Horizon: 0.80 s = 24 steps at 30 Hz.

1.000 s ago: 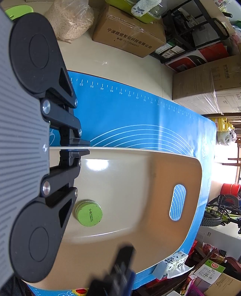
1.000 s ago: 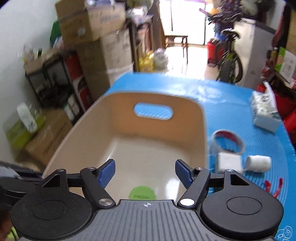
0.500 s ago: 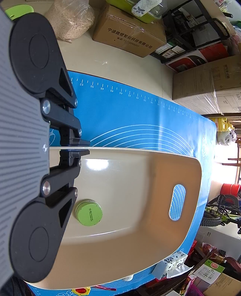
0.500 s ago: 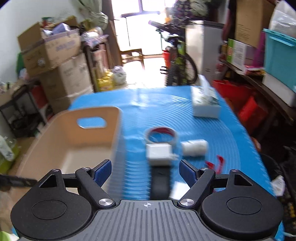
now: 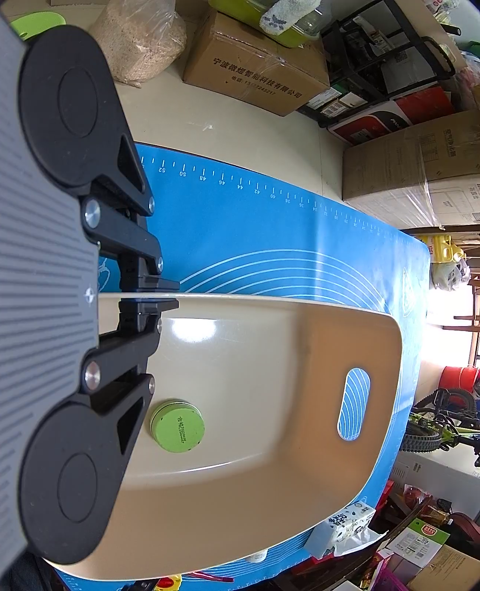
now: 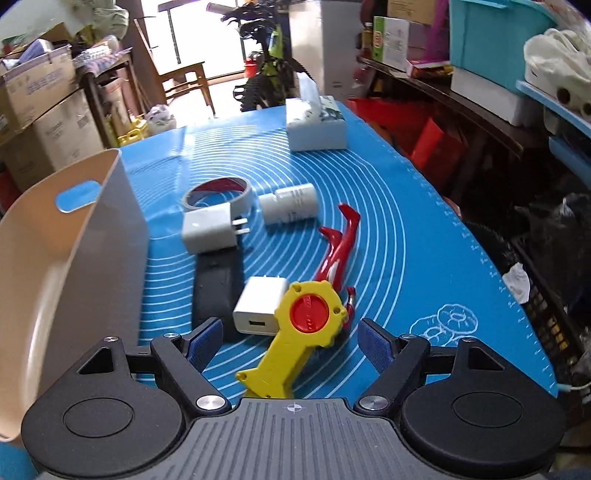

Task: Organize rigid objects
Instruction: 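Grasp the yellow-and-red toy tool with the right tool and lift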

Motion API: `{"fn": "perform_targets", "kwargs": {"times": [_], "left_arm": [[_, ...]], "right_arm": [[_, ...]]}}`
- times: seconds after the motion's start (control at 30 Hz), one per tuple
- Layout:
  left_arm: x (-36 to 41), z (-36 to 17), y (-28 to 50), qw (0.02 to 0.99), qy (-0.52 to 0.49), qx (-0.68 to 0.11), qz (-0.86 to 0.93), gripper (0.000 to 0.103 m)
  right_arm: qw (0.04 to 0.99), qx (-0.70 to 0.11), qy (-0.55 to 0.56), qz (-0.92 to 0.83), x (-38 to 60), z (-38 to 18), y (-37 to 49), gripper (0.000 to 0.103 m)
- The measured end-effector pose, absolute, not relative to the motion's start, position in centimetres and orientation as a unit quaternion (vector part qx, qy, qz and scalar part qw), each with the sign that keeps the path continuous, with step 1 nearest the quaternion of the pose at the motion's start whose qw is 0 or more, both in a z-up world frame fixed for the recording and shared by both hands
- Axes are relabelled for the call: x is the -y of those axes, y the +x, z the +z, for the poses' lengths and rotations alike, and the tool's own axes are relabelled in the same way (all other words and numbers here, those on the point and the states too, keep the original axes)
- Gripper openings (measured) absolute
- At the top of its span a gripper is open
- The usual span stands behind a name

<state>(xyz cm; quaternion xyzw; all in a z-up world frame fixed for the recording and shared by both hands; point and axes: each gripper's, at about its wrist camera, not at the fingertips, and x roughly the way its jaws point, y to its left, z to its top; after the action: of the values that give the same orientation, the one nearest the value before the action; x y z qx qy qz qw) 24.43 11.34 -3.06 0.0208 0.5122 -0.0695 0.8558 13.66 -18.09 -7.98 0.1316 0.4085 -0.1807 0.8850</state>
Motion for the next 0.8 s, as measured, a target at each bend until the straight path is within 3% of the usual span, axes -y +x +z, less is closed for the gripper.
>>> {"fn": "perform_targets", "kwargs": {"times": [0.17,0.37,0.8], "left_arm": [[-11.3,-3.1,24.4,0.856,0.021,-0.512,-0.069,0.004],[-11.2,-3.1,24.4,0.856,0.021,-0.512,-0.069,0.004],[-11.2,-3.1,24.4,0.856,0.022,-0.512,-0.069,0.004]], "right_arm": [[0.878,-0.417,0.119,-0.201,18.1,-9.6,14.7,0.081],[0.878,-0.416,0.127,-0.199,18.5,-10.6,14.7,0.054],[0.914,-0.353,0.111,-0.166,17.8,-8.6,12.8,0.05]]}}
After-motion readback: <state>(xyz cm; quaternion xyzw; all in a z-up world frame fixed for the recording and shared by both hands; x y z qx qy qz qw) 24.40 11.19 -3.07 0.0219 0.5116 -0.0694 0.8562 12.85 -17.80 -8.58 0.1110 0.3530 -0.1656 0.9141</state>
